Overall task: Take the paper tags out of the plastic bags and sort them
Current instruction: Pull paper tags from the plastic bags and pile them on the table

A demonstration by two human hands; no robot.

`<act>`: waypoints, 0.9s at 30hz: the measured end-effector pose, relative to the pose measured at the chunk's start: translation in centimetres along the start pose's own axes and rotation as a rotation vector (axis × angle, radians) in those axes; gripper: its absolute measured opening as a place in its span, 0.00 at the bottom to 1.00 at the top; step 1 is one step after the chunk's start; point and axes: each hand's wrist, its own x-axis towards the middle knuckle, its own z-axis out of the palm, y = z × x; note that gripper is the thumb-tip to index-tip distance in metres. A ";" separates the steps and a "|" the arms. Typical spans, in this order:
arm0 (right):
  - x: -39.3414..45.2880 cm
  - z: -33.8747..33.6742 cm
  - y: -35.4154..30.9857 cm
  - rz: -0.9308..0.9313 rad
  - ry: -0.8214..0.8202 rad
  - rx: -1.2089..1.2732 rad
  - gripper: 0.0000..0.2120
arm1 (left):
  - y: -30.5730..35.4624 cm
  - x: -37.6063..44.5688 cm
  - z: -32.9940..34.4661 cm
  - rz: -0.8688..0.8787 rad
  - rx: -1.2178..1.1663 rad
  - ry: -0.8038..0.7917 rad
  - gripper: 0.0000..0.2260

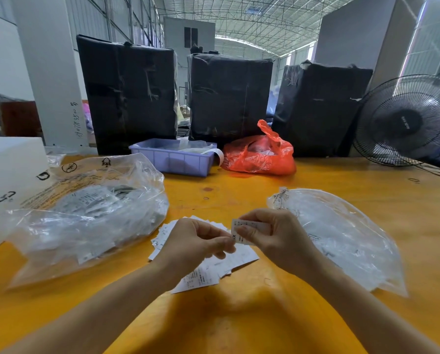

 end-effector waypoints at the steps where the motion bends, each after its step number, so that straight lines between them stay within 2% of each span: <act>1: 0.0 0.0 0.0 0.003 -0.008 0.003 0.04 | 0.0 0.0 0.0 -0.015 -0.019 -0.009 0.01; 4: -0.1 0.0 0.1 0.024 -0.104 0.022 0.04 | 0.3 -0.1 0.0 -0.048 -0.092 -0.025 0.02; 7: -0.3 0.2 0.1 0.051 -0.201 0.022 0.07 | 0.4 -0.1 0.0 -0.078 -0.173 -0.026 0.09; 11: -0.2 0.2 0.0 0.083 -0.277 0.064 0.15 | 0.3 -0.1 0.0 -0.117 -0.217 -0.029 0.11; 14: -0.1 0.3 -0.1 0.136 -0.200 0.165 0.22 | 0.1 -0.1 0.2 -0.143 -0.212 -0.046 0.11; 17: -0.1 0.4 -0.1 0.128 -0.101 0.214 0.21 | 0.1 -0.1 0.4 -0.172 -0.221 -0.045 0.09; 22: -0.3 0.4 -0.2 0.100 -0.098 0.177 0.13 | 0.0 0.0 0.3 -0.197 -0.273 0.006 0.06; 27: 0.0 -0.3 -0.7 0.096 0.200 0.291 0.08 | 0.0 0.0 0.1 -0.176 -0.308 0.014 0.05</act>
